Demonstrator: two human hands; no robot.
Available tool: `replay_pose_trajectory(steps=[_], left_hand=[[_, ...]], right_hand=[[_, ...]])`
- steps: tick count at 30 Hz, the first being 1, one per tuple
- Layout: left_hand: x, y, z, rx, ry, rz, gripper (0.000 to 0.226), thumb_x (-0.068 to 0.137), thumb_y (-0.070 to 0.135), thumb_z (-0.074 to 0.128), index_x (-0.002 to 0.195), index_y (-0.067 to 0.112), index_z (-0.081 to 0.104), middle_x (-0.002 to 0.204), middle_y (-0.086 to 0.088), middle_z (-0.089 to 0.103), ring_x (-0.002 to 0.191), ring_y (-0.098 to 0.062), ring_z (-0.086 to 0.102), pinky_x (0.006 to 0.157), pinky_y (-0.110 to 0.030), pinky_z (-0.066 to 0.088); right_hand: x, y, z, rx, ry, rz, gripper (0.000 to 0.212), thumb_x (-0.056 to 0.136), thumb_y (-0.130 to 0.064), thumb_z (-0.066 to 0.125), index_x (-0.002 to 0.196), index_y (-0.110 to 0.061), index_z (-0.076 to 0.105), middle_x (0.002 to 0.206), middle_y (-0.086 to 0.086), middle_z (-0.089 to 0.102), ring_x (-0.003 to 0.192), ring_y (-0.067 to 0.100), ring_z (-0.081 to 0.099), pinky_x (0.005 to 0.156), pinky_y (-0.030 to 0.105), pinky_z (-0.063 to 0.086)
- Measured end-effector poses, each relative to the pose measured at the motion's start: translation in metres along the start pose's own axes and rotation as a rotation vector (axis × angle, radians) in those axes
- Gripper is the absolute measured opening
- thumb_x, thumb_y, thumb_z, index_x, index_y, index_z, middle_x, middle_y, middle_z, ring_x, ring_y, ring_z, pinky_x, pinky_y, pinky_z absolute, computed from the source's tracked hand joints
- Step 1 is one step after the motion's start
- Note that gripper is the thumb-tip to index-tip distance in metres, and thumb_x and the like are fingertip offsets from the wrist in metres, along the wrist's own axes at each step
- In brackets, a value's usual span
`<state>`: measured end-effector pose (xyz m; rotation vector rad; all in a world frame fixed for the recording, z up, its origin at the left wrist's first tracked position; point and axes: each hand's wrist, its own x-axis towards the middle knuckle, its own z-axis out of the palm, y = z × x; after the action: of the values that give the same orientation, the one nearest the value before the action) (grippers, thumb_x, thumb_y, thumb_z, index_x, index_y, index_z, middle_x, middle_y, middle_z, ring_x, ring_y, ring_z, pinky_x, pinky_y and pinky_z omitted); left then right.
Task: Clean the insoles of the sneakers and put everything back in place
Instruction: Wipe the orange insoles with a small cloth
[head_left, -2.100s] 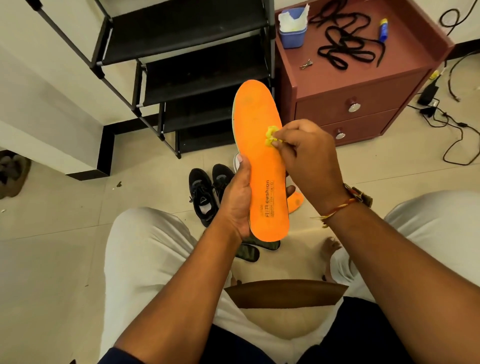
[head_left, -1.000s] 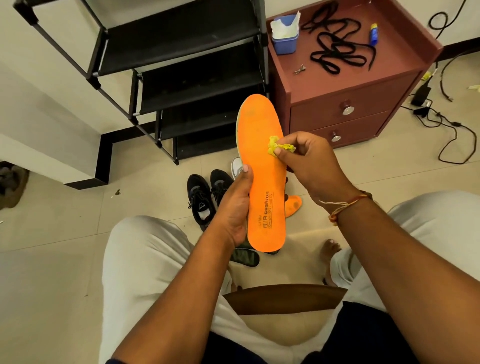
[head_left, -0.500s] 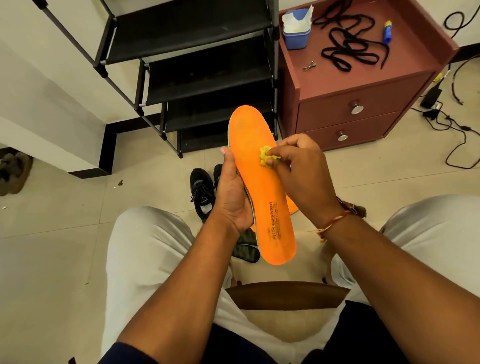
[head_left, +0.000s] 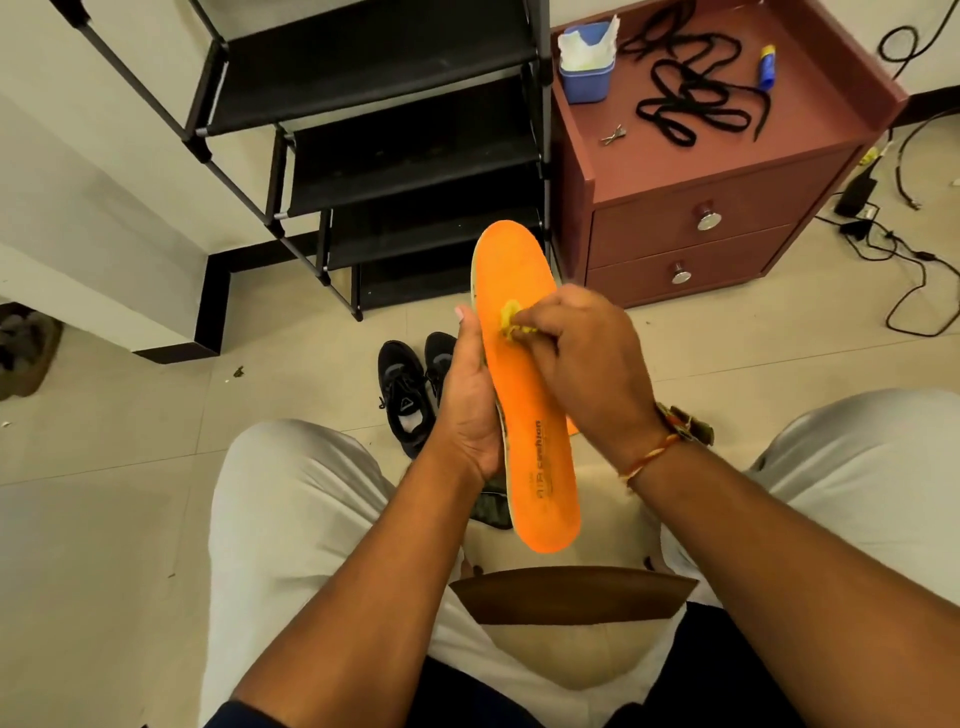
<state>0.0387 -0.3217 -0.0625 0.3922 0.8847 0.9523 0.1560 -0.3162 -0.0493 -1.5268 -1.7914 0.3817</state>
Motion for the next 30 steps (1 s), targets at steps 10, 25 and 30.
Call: replay_pose_trajectory(steps=[10, 25, 30], left_hand=[[-0.001, 0.0, 0.0, 0.144, 0.053, 0.006, 0.076, 0.097, 0.072, 0.021, 0.137, 0.018, 0.056, 0.13, -0.014, 0.067, 0.121, -0.032, 0.064, 0.101, -0.049, 0.052], [-0.002, -0.006, 0.001, 0.243, 0.028, -0.066, 0.073, 0.094, 0.07, 0.024, 0.143, 0.022, 0.05, 0.125, -0.015, 0.069, 0.107, -0.034, 0.07, 0.085, -0.049, 0.058], [-0.001, -0.004, -0.001, 0.314, 0.043, 0.018, 0.056, 0.103, 0.058, 0.019, 0.128, 0.027, 0.059, 0.109, -0.005, 0.076, 0.098, -0.022, 0.074, 0.074, -0.039, 0.063]], right_hand=[[-0.004, -0.006, -0.003, 0.091, -0.008, 0.057, 0.015, 0.092, -0.024, 0.069, 0.105, -0.022, 0.078, 0.1, 0.0, 0.073, 0.09, 0.016, 0.065, 0.085, 0.037, 0.056], [0.009, 0.013, -0.011, 0.051, 0.091, 0.115, 0.019, 0.092, -0.024, 0.07, 0.107, -0.017, 0.077, 0.101, 0.004, 0.072, 0.09, 0.017, 0.065, 0.081, 0.034, 0.057], [0.0, -0.005, -0.004, 0.125, 0.031, 0.01, 0.017, 0.093, -0.021, 0.067, 0.107, -0.019, 0.077, 0.098, 0.002, 0.071, 0.089, 0.017, 0.064, 0.079, 0.034, 0.056]])
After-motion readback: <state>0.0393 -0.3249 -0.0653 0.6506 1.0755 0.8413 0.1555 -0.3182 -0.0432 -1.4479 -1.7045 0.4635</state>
